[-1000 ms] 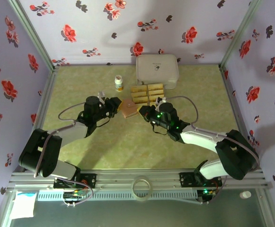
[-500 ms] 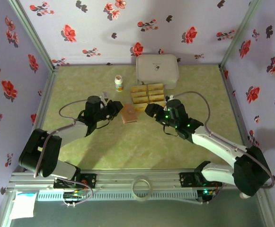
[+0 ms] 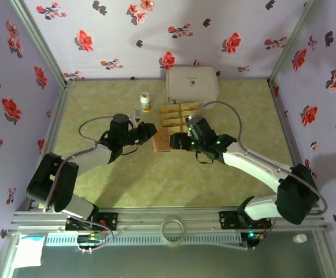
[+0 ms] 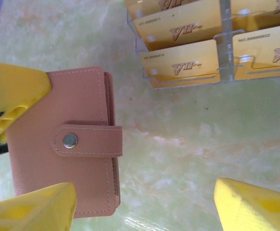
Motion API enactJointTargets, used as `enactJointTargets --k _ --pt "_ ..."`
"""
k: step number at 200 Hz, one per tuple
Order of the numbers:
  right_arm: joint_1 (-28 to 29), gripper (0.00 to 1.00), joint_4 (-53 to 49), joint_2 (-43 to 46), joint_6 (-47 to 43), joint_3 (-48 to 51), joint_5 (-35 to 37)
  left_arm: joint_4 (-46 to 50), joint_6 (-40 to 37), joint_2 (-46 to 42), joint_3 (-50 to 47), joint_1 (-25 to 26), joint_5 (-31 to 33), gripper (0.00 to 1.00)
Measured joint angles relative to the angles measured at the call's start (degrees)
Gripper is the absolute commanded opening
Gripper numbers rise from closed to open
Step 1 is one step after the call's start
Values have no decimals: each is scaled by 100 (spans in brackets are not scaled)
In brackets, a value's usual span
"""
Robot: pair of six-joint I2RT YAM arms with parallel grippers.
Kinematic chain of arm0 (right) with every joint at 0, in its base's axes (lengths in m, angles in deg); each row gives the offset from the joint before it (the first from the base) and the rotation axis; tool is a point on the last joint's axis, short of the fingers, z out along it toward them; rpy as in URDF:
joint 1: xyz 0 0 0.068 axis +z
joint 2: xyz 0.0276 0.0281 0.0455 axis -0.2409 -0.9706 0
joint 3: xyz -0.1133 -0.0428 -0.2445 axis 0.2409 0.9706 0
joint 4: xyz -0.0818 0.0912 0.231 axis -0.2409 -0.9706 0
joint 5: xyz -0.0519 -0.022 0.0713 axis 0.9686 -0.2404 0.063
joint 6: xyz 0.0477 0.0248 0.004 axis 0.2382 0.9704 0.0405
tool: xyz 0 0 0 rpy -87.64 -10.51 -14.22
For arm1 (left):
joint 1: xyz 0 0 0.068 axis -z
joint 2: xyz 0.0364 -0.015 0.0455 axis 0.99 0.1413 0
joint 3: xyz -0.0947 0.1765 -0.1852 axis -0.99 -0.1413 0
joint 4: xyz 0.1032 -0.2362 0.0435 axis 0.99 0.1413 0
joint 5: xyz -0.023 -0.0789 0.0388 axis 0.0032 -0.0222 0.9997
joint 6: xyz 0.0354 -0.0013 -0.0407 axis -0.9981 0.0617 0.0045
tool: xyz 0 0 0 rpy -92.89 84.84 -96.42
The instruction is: Put the credit cards into the card holder
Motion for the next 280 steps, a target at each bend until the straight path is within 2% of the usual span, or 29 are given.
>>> enactJointTargets --k 96,146,171,203,223,241,280 --pt "339 73 28 -931 -85 -673 109 149 -22 2 13 111 2 13" --pt "428 56 0 -1115 -177 -723 645 188 -44 2 44 155 55 12" --pt "280 53 -254 -826 -59 -461 1189 188 -44 17 52 170 50 12" --pt "-302 59 -651 210 249 540 1408 190 -55 17 81 170 50 12" --pt "-402 63 -695 994 424 846 1193 192 -111 17 81 170 50 12" --pt "-468 66 -573 1362 514 852 883 243 -153 17 81 170 52 12" --pt "-492 70 -295 1121 577 774 61 339 -227 17 81 170 57 12"
